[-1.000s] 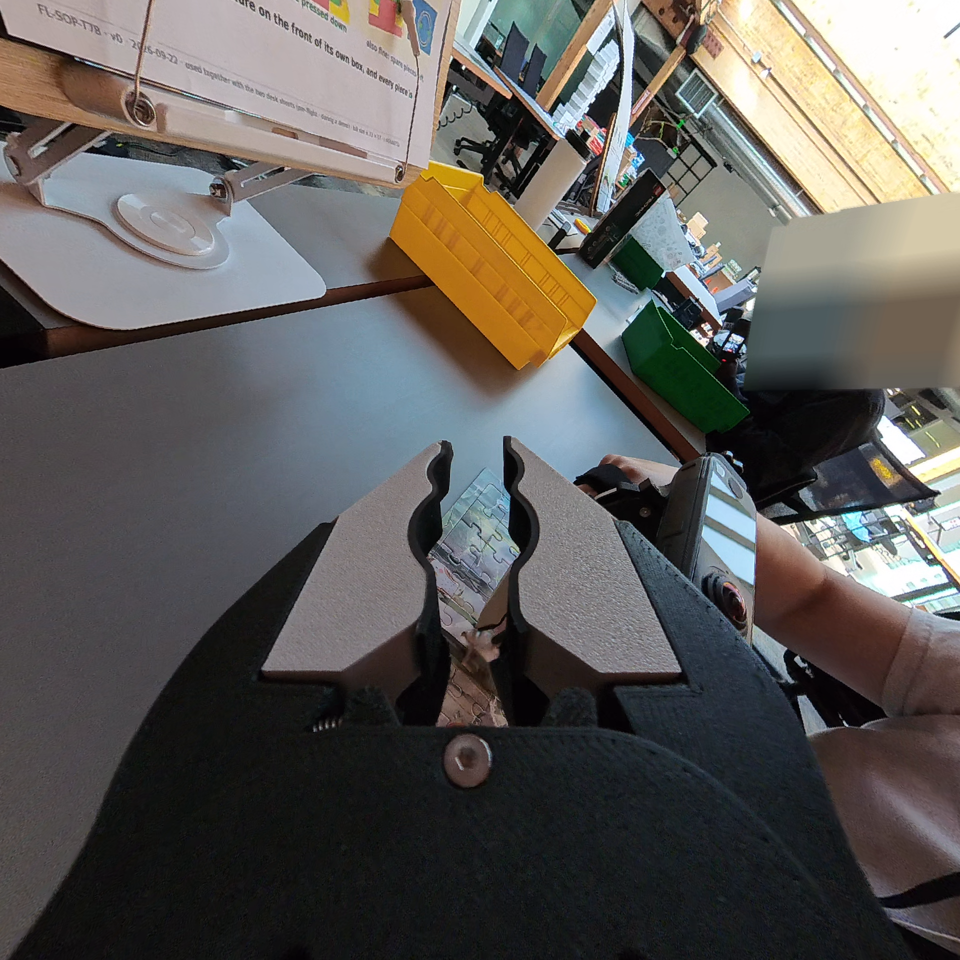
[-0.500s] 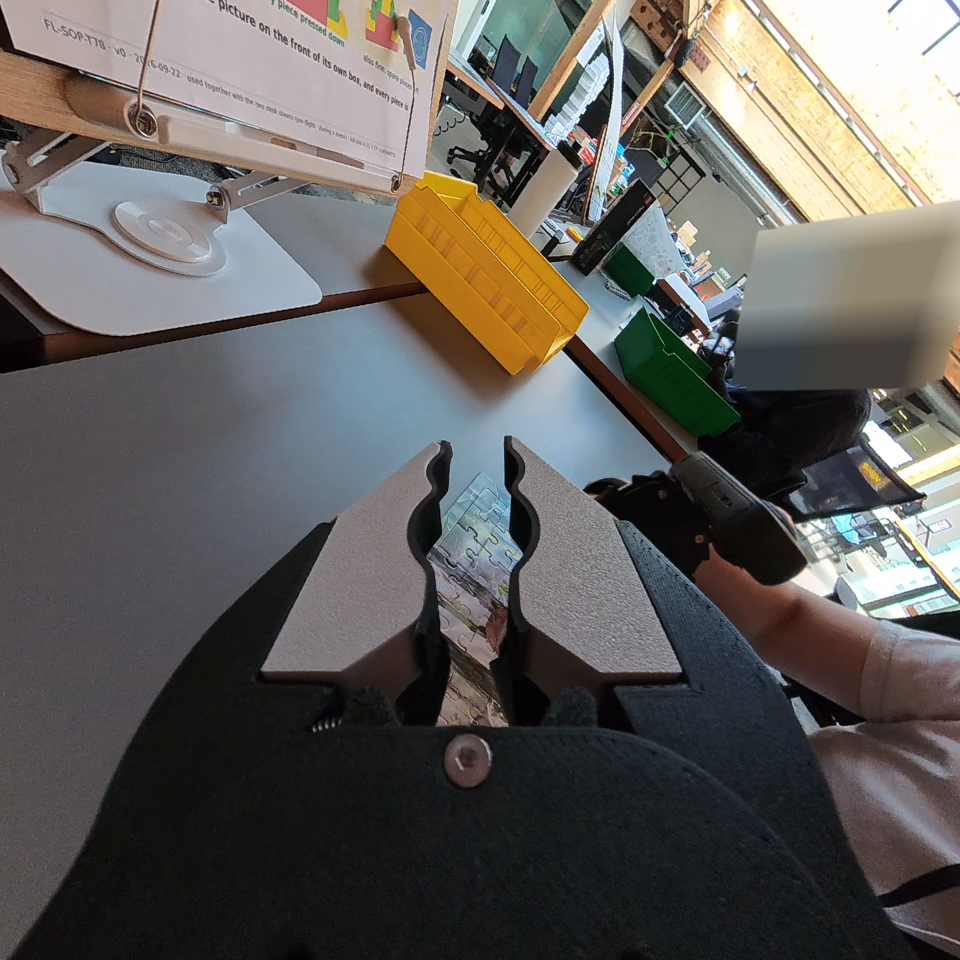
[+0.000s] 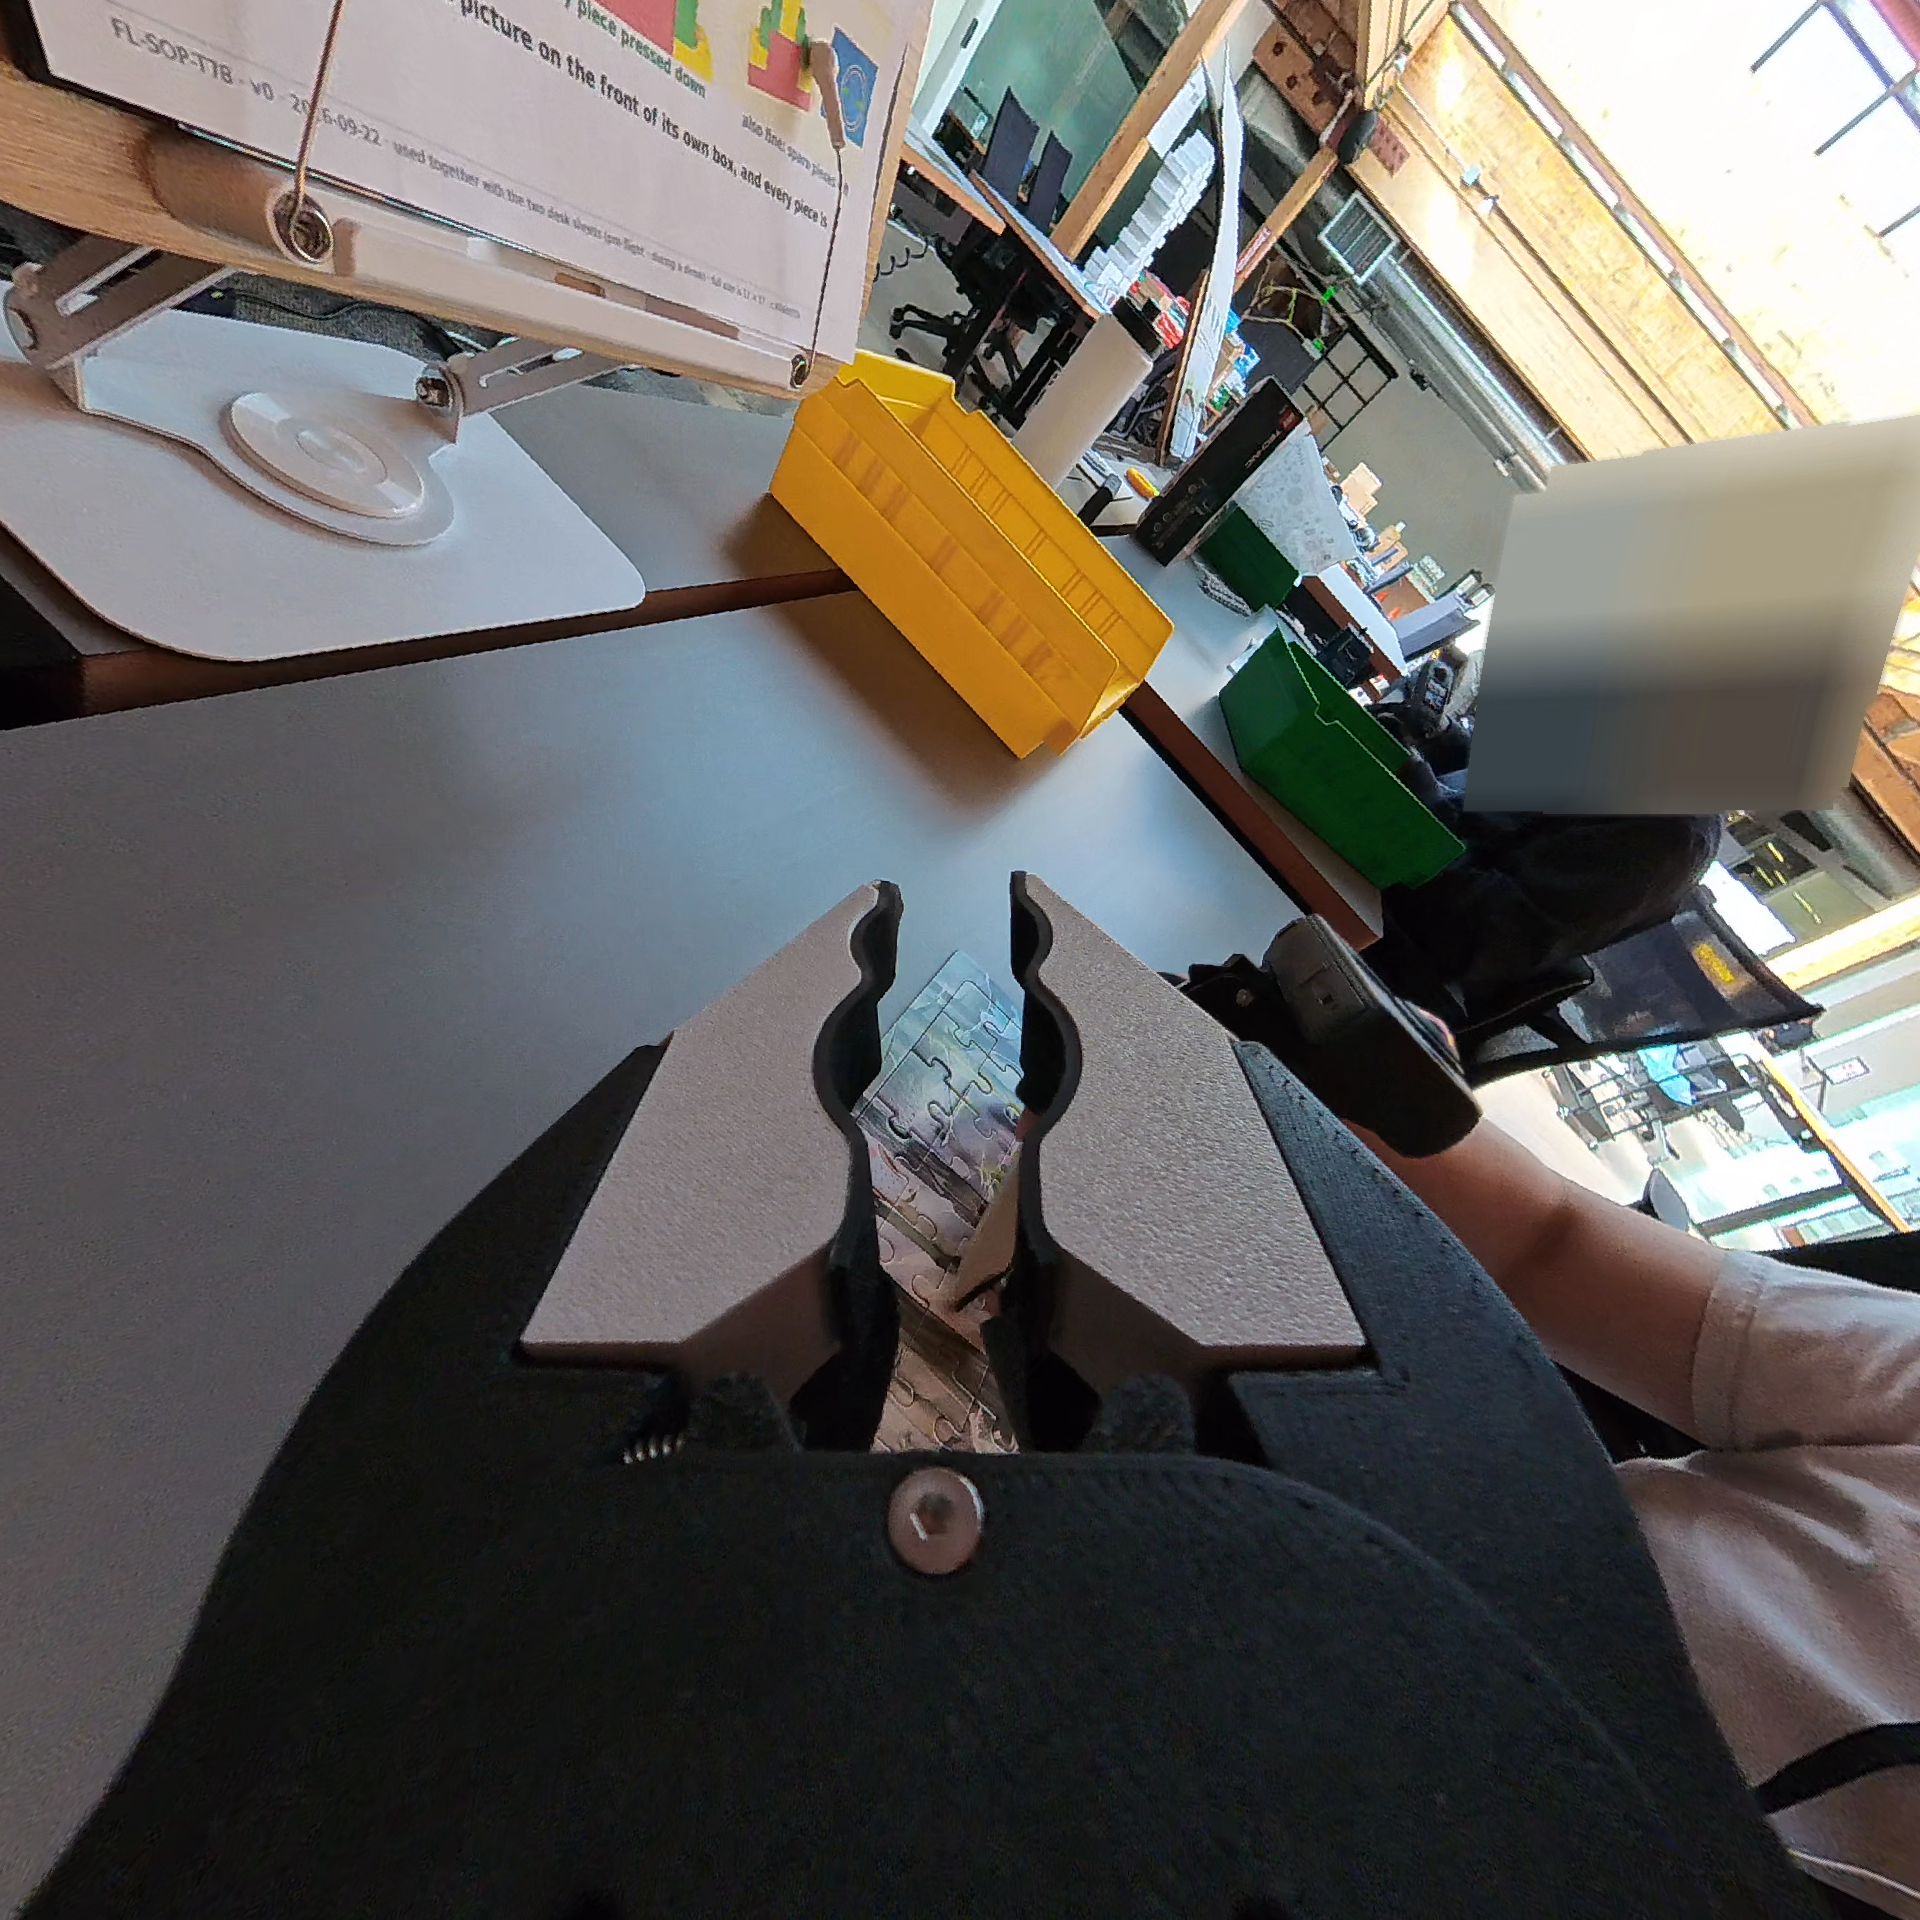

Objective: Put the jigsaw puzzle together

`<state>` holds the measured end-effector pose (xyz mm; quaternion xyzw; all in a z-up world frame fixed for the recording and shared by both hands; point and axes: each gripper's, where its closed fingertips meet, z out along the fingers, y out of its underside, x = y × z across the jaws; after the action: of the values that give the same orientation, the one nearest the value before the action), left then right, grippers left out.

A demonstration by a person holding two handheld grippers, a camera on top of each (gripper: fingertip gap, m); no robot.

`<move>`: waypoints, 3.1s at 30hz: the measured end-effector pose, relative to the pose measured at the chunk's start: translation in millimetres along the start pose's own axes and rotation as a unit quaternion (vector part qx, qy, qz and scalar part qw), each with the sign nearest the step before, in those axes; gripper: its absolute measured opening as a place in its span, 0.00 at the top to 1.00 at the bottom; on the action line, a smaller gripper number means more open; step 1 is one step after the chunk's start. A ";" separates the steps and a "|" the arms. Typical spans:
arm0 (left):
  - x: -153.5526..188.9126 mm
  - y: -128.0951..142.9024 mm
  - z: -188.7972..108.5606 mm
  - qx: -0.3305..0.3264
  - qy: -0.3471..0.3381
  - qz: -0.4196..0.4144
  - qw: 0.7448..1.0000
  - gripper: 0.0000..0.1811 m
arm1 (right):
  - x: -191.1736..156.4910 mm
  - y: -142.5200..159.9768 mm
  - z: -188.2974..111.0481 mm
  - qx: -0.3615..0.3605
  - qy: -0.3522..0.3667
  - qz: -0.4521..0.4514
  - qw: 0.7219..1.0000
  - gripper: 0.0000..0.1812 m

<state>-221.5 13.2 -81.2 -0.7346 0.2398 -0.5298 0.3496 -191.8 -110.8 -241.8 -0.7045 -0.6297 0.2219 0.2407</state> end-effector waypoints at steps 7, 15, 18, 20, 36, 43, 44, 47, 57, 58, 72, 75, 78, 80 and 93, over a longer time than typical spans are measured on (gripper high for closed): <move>0.4 1.6 1.3 -0.003 0.002 -0.003 1.000 0.89 | -0.4 1.5 0.9 -0.025 -0.002 -0.002 1.000 0.92; 12.2 -0.1 -0.6 -0.008 0.016 0.006 1.000 0.87 | 1.2 1.5 -0.8 -0.042 0.018 -0.015 0.999 0.93; 37.9 -14.9 -11.3 0.010 0.010 0.062 0.998 0.87 | 5.3 -33.6 -34.3 0.093 0.096 -0.024 0.991 0.92; 73.2 -34.3 -25.2 0.047 0.001 0.141 0.989 0.87 | 15.1 -58.1 -85.6 0.202 0.195 -0.024 0.959 0.84; 59.6 187.9 -97.7 -0.201 -0.303 0.285 0.887 0.32 | -87.6 105.2 -126.7 0.111 0.209 0.205 0.950 0.55; 22.0 249.1 -103.7 -0.247 -0.321 0.181 0.896 0.34 | -97.0 115.8 -107.1 0.084 0.199 0.244 0.945 0.54; 20.3 251.2 -102.6 -0.250 -0.322 0.182 0.895 0.34 | -98.1 115.9 -104.8 0.076 0.196 0.242 0.947 0.54; 18.3 249.1 -99.6 -0.244 -0.329 0.192 0.892 0.35 | -97.1 112.9 -103.0 0.071 0.204 0.238 0.947 0.54; 20.6 257.7 -90.9 -0.257 -0.317 0.190 0.893 0.36 | -95.3 120.4 -95.8 0.034 0.220 0.239 0.945 0.58; 20.2 259.2 -90.5 -0.259 -0.316 0.189 0.893 0.36 | -95.0 121.7 -95.3 0.029 0.223 0.239 0.945 0.58; 19.7 261.1 -89.3 -0.264 -0.310 0.184 0.894 0.36 | -91.9 124.4 -93.0 0.022 0.217 0.253 0.943 0.61; 19.5 261.0 -88.3 -0.266 -0.309 0.185 0.894 0.37 | -91.3 124.1 -92.9 0.023 0.217 0.252 0.943 0.62; 20.4 259.8 -85.4 -0.261 -0.303 0.191 0.896 0.38 | -90.9 123.5 -92.6 0.024 0.217 0.251 0.943 0.64; 20.7 259.3 -83.6 -0.259 -0.302 0.192 0.897 0.39 | -90.4 123.0 -92.4 0.025 0.216 0.251 0.943 0.65; 23.0 258.6 -79.6 -0.259 -0.293 0.201 0.898 0.45 | -89.0 121.8 -91.5 0.026 0.215 0.249 0.944 0.68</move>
<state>-284.7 -189.7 -250.2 -0.8575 0.3975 -0.1283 0.3003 -50.1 -215.8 -244.4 -0.8634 -0.3612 0.1344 0.3257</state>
